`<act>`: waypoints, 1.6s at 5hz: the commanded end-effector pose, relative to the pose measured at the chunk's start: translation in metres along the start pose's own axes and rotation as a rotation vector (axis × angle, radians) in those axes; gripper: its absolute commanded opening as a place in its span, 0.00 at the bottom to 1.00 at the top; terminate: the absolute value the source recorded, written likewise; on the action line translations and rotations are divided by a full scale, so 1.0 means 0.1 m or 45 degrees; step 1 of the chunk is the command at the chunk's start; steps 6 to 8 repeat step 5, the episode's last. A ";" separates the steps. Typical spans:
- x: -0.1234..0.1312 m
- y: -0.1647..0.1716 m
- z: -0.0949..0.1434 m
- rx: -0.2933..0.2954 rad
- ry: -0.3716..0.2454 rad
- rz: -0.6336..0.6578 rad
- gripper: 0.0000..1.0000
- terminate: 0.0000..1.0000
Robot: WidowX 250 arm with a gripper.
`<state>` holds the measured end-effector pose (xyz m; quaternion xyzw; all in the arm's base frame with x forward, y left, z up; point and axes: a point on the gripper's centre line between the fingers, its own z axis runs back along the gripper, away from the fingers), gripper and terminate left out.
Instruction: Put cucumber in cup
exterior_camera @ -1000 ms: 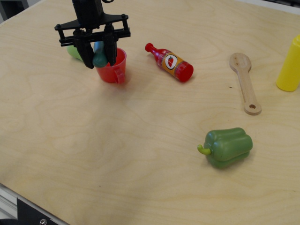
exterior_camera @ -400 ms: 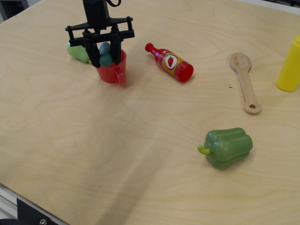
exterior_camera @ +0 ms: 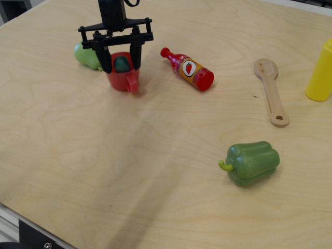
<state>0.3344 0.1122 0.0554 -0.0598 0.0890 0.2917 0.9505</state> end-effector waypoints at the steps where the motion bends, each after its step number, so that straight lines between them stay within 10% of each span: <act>1: -0.06 0.04 0.38 -0.017 -0.144 -0.030 1.00 0.00; 4: -0.14 0.10 0.51 -0.001 -0.245 -0.080 1.00 0.00; 5: -0.14 0.10 0.51 -0.001 -0.245 -0.080 1.00 1.00; 8: -0.14 0.10 0.51 -0.001 -0.245 -0.080 1.00 1.00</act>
